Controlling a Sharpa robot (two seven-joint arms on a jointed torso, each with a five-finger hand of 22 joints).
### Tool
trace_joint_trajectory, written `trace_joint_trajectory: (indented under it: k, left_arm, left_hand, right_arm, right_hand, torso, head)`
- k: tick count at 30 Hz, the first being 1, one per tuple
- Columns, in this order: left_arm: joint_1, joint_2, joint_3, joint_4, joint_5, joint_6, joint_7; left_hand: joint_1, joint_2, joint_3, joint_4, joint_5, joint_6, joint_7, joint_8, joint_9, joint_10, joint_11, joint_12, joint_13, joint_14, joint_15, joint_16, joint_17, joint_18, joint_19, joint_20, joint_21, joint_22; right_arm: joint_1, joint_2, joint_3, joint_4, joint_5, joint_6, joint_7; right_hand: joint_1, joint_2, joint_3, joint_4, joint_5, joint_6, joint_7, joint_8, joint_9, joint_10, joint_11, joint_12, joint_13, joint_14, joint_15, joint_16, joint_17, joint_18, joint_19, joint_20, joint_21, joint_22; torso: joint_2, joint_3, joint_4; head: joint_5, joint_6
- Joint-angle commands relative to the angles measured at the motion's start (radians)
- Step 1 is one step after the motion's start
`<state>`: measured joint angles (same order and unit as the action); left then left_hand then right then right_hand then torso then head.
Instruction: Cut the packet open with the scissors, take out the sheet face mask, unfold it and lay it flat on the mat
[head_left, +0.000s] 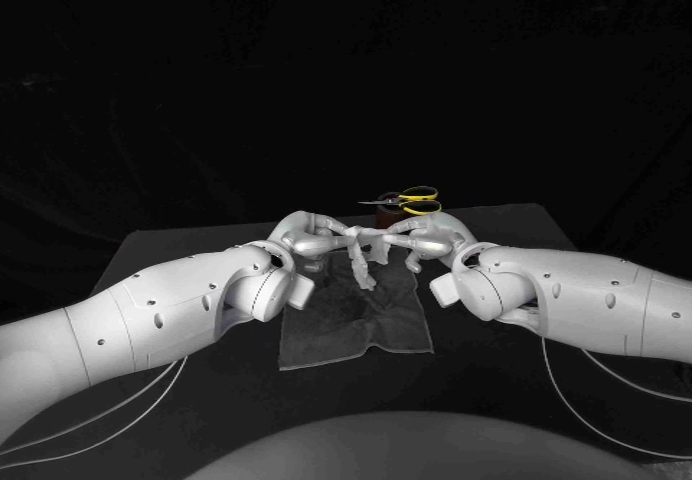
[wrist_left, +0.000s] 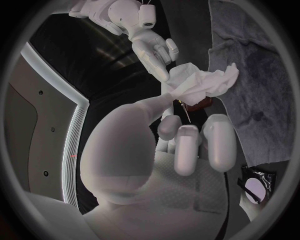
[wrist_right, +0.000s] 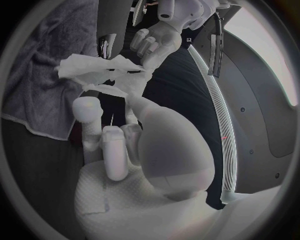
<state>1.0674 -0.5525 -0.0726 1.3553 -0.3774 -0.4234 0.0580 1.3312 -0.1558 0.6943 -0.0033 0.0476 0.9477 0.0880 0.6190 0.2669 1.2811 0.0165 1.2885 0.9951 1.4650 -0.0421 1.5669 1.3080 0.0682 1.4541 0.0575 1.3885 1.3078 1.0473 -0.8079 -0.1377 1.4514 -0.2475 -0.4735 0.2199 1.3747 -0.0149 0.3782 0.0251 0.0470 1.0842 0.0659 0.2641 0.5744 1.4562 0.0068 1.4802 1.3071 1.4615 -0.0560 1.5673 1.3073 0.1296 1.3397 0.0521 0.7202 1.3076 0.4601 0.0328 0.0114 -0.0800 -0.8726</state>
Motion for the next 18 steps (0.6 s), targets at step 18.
trace_joint_trajectory:
  k: [18]
  left_arm:
    - [0.159, -0.073, 0.0, 0.039, -0.127, 0.282, -0.143]
  left_hand:
    - [-0.013, 0.003, 0.011, -0.017, 0.003, -0.003, 0.009, 0.013, 0.028, -0.02, 0.001, -0.021, -0.024, 0.106, -0.002, 0.004, 0.263, -0.009, -0.01, -0.005, -0.014, 0.084]
  right_arm:
    - [0.216, -0.027, 0.001, 0.019, -0.708, 0.275, -0.316]
  right_hand:
    - [-0.035, -0.023, 0.059, -0.034, 0.002, -0.004, -0.005, 0.034, 0.022, 0.083, -0.019, 0.012, 0.206, 0.109, -0.011, 0.004, 0.264, -0.003, 0.013, -0.008, 0.036, 0.094]
  torso:
    - [0.0, 0.0024, 0.001]
  head:
    - [-0.007, 0.0]
